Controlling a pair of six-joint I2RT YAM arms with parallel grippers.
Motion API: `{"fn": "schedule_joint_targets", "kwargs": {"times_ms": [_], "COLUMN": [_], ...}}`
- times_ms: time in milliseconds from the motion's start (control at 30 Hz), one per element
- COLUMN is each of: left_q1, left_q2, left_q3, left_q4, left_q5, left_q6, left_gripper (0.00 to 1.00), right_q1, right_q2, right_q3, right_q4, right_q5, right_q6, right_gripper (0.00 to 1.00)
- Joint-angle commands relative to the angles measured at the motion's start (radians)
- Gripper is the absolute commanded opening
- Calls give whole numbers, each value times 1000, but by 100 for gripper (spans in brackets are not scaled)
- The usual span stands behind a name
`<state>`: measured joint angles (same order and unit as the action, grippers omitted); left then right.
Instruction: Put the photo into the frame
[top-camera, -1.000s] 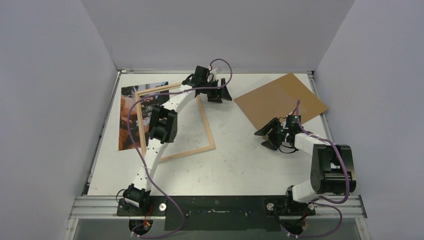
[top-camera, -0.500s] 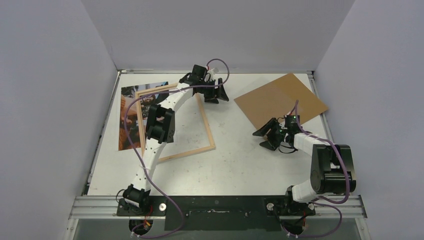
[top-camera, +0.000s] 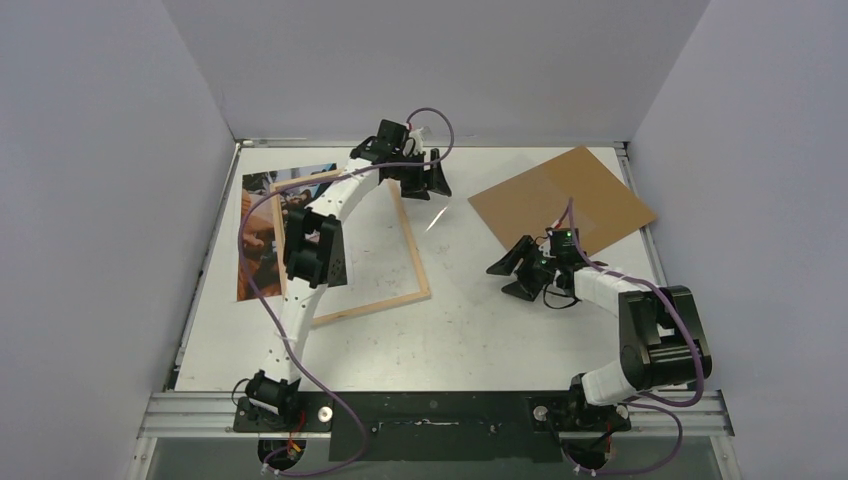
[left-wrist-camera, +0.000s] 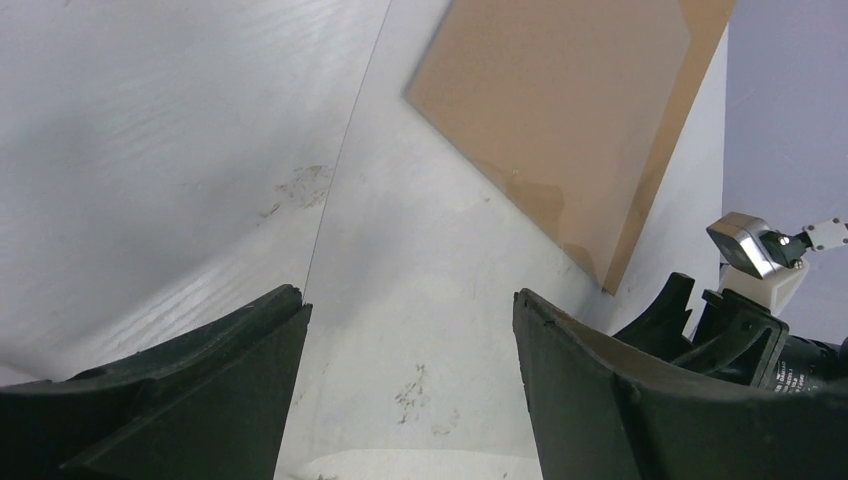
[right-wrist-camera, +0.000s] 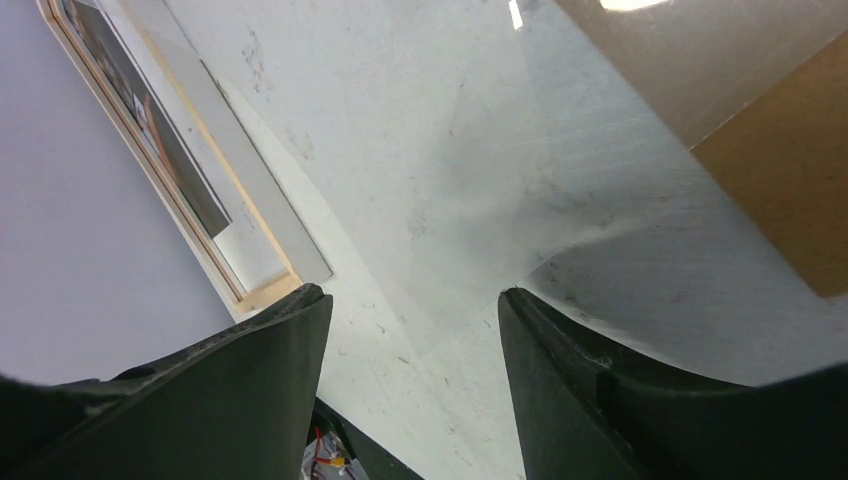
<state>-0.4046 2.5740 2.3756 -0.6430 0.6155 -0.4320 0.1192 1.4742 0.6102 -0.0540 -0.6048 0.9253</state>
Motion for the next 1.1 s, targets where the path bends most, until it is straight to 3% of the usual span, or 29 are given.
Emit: {"fn": "schedule_joint_targets", "kwargs": {"times_ms": [0, 400, 567, 733, 833, 1067], "left_q1": [17, 112, 146, 147, 146, 148], "left_q2": [-121, -252, -285, -287, -282, -256], "left_q3": [-43, -271, -322, -316, -336, -402], "left_q4": [-86, -105, -138, -216, -241, -224], "left_q5": [-35, -26, -73, -149, -188, -21], "left_q6": [31, 64, 113, 187, 210, 162], "left_gripper": [73, 73, 85, 88, 88, 77], "right_q1": [31, 74, 85, 86, 87, 87], "right_q2": [2, 67, 87, 88, 86, 83], "right_q3": [37, 55, 68, 61, 64, 66], "right_q4": [105, 109, 58, 57, 16, -9], "right_q5": [10, 25, 59, 79, 87, 105], "right_q6": [16, 17, -11, -21, -32, -57], "right_gripper": [63, 63, 63, 63, 63, 63]}}
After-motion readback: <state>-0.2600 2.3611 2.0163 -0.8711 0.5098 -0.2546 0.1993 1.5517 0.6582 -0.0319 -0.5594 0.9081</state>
